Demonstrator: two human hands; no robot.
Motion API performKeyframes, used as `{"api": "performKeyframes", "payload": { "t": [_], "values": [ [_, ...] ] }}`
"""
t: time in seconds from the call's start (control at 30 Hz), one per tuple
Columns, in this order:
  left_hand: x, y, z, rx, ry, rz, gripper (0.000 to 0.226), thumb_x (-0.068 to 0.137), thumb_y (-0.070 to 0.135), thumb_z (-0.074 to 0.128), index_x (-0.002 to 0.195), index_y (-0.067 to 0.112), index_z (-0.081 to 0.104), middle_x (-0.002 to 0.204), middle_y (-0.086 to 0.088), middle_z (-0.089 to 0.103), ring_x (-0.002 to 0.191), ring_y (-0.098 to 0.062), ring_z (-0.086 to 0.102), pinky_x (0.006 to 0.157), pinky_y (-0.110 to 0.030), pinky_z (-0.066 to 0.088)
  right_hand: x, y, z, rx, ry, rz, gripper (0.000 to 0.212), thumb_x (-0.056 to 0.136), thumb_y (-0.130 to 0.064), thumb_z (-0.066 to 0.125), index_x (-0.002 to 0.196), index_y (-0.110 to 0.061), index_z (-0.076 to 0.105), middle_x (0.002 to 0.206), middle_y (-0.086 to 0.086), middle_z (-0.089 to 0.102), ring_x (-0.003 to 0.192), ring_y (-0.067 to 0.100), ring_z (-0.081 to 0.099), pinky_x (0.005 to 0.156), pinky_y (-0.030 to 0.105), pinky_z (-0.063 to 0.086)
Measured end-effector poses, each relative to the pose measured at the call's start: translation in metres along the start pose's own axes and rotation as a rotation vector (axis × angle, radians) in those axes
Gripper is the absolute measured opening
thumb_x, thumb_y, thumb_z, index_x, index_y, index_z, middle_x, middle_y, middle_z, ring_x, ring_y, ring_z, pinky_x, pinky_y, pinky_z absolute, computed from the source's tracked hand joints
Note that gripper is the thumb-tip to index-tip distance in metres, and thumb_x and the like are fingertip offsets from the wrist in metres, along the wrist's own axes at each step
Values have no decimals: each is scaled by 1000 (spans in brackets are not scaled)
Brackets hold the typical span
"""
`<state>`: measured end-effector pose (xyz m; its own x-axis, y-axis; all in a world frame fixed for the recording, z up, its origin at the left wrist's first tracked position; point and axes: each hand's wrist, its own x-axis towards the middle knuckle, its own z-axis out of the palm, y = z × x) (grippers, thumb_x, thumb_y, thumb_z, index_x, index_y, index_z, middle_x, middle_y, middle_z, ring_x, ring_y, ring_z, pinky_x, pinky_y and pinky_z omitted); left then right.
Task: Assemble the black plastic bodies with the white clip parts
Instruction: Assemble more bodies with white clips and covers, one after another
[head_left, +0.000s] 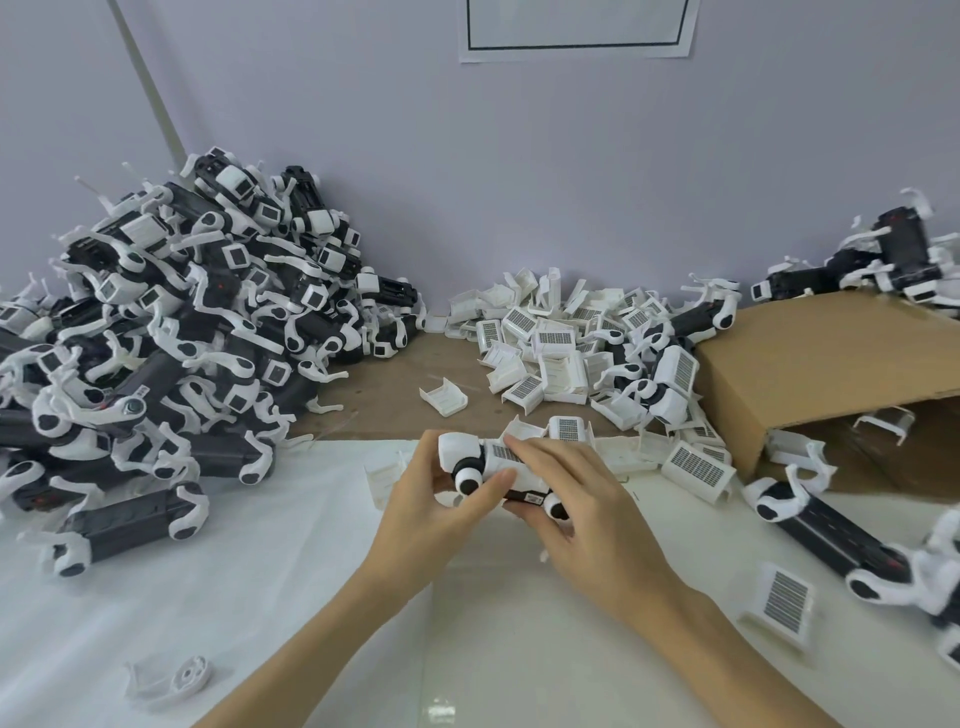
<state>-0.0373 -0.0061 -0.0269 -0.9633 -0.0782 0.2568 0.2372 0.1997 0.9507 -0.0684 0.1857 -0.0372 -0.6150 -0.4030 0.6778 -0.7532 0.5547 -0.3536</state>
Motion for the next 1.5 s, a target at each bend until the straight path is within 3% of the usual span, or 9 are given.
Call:
{"api": "performKeyframes", "payload": {
  "t": [0.17,0.4,0.57,0.7,0.77,0.97,1.13,1.33,1.5],
  "values": [
    [-1,-4,-2,-106,-42,-30,42,88,52,75,120,31,57,114,6,72,118,-9,66,96,-25,51,1,6,-8,238,-148,175,64,100,-44,65,157,-40,36,142,-20,48,136,-2,46,107,10,36],
    [-1,-8,0,-78,1,-24,56,97,59,68,143,43,42,120,20,71,118,0,65,93,-17,49,7,10,-19,126,-64,199,47,91,-42,77,136,-44,63,104,-14,66,85,7,68,78,26,58],
    [0,-10,0,-123,109,5,58,83,77,49,129,42,55,122,20,68,120,-6,63,106,-33,48,66,36,-76,959,13,959,27,94,-25,76,118,-11,73,105,19,69,79,31,76,61,42,66],
    [1,-10,-1,-93,99,-29,34,87,75,48,103,50,64,111,20,69,111,-6,64,99,-30,49,121,79,-155,1605,453,994,63,99,-46,63,140,-1,46,139,40,44,109,53,69,86,43,64],
    [0,-7,0,-81,92,-39,28,91,68,47,101,48,66,109,20,69,110,-5,64,94,-23,47,130,88,-171,1717,492,999,84,101,-59,54,147,8,32,143,47,39,120,65,57,97,55,58],
    [-5,-1,0,21,43,-32,32,101,52,52,106,26,69,110,19,70,113,-1,63,94,-20,44,75,66,-120,1543,199,975,42,99,-27,61,127,4,69,117,18,74,102,29,76,76,36,64],
    [-2,-9,6,307,72,138,10,107,26,60,100,24,67,106,17,63,109,-8,62,86,-17,45,23,41,-62,1496,90,1082,26,86,-25,67,95,-6,83,93,13,74,75,22,73,63,32,63],
    [48,-19,-4,592,126,292,29,111,41,48,101,21,66,108,13,54,104,-11,57,93,-29,48,10,37,-40,1545,147,1124,26,87,-24,64,84,-8,84,84,11,72,66,20,70,59,29,62],
    [144,-14,-58,1624,155,62,36,107,39,47,133,17,60,139,-9,51,127,-30,49,105,-42,42,7,41,-38,1547,126,1145,27,89,-25,64,85,-9,84,81,9,71,62,19,69,57,28,61]
  ]
}}
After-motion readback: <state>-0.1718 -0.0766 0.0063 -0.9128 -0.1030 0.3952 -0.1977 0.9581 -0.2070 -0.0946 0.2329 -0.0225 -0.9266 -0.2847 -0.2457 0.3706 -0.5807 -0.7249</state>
